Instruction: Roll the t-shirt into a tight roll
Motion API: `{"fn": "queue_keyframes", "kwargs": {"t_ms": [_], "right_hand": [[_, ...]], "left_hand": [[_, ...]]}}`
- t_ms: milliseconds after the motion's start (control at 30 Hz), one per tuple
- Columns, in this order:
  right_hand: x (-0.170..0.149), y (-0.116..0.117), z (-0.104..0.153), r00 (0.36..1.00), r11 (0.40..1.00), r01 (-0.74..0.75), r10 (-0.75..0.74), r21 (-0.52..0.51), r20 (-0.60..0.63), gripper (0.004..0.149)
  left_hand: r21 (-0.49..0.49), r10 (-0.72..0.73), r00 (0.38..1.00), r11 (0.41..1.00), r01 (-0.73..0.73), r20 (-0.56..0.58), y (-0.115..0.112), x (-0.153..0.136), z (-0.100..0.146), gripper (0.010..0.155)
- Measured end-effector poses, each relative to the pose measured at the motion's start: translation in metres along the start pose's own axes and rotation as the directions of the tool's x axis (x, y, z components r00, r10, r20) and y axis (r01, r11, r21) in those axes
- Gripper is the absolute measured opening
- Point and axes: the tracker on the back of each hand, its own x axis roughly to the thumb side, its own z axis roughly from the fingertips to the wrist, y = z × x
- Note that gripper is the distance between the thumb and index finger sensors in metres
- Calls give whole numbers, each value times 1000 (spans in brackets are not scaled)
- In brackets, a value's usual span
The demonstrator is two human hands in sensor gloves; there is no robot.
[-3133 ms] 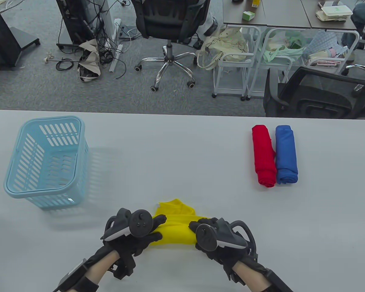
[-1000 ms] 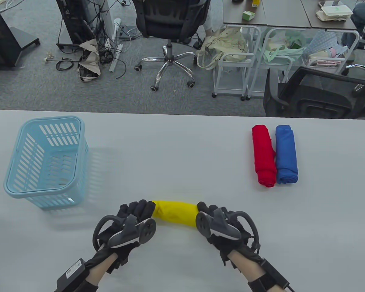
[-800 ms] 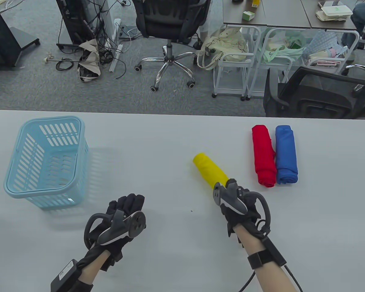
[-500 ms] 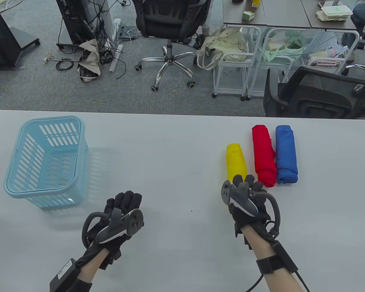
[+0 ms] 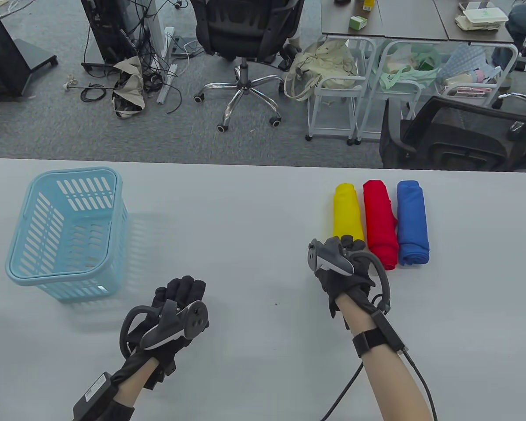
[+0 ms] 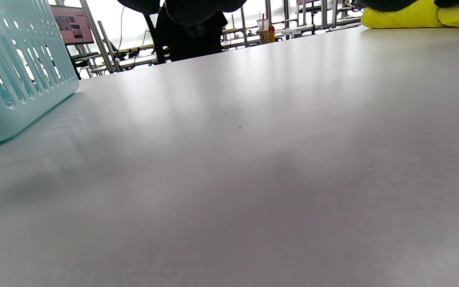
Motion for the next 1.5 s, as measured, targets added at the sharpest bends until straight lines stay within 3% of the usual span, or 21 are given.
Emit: {"fn": "queue_keyframes", "kwargs": {"t_ms": [133, 267, 367, 567, 733, 800, 933, 1100, 1267, 1500], "right_hand": [[-8, -3, 10, 996, 995, 81, -80, -50, 29, 78], [-18, 8, 62, 965, 959, 232, -206, -161, 160, 75], [-24, 21, 93, 935, 933, 310, -265, -183, 234, 74], [-34, 35, 131, 935, 922, 302, -239, -240, 261, 75], [-35, 47, 125, 949, 930, 270, -213, -250, 232, 75], [-34, 53, 122, 957, 942, 239, -187, -237, 222, 76], [-34, 61, 117, 945, 947, 263, -213, -187, 247, 77], [-32, 65, 112, 937, 948, 280, -235, -150, 259, 79], [-32, 69, 106, 938, 953, 275, -238, -123, 252, 81], [-37, 70, 102, 927, 947, 308, -276, -95, 253, 81]], "left_hand": [[-3, 17, 1000, 1000, -17, -14, 0, -5, -1, 79], [-7, 92, 996, 996, -92, -10, -1, -9, -3, 79], [15, 122, 992, 992, -123, 5, 3, -8, -3, 78], [96, 121, 992, 987, -125, 44, 24, 16, -1, 76], [173, 172, 984, 969, -176, 36, 40, 30, 2, 76], [229, 188, 982, 955, -188, 23, 36, 30, 3, 76], [282, 52, 999, 958, -47, -11, 20, 26, 5, 77], [256, 126, 992, 959, -125, 11, 21, 17, 5, 78], [274, 43, 999, 961, -42, 1, 22, 18, 8, 78], [257, 39, 999, 966, -40, 8, 22, 19, 8, 78]]}}
